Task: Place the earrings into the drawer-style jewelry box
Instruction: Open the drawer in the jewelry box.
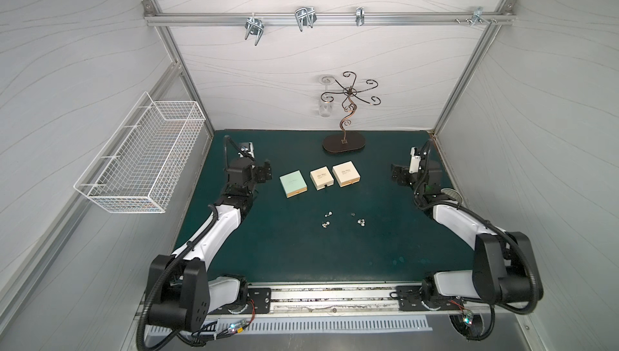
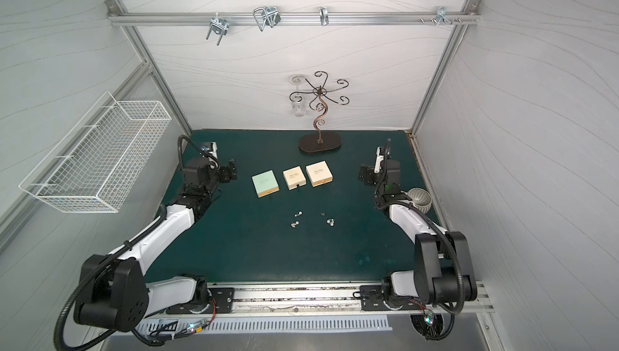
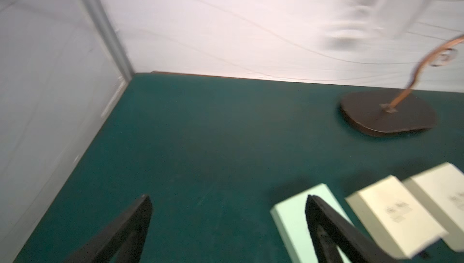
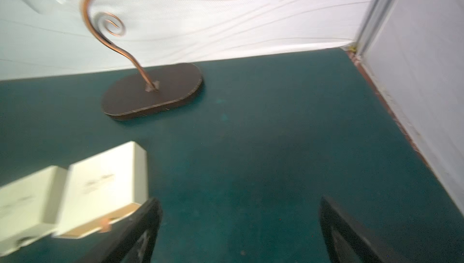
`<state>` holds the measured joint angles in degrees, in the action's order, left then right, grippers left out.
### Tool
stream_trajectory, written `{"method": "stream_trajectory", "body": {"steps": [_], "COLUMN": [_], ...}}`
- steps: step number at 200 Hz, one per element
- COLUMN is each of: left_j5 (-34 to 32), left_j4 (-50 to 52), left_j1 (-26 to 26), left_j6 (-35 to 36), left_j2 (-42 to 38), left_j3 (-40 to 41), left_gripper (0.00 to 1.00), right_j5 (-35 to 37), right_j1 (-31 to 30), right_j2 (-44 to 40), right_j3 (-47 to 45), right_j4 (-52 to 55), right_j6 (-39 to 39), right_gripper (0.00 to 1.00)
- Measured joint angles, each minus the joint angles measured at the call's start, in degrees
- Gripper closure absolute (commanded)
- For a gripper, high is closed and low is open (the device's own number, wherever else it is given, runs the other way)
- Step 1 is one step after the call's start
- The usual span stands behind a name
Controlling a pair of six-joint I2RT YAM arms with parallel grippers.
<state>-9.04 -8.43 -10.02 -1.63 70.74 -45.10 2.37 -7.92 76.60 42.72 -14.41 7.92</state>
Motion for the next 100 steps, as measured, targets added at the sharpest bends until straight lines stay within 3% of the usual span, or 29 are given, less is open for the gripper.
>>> {"method": "stream_trajectory", "body": {"steps": [44,100], "left_j5": [4.44,6.14], "left_j4": [10.93,18.80], "left_j1": [-8.74,-18.40], "left_j6": [-1.18,-0.17], "left_j2": [8.13,26.10], "left_j3": [-10.91,-26.88], "left_gripper": [0.01,0.01], "right_j5": [-16.35,-30.36], "right_j1": [-0.87,-2.34], "right_j2": [0.79,11.34], "right_j3": [4.17,4.17], "right_j4": [8.85,8.24], "right_j6": [9.75,20.46], "right_gripper": [0.06,0.20]}}
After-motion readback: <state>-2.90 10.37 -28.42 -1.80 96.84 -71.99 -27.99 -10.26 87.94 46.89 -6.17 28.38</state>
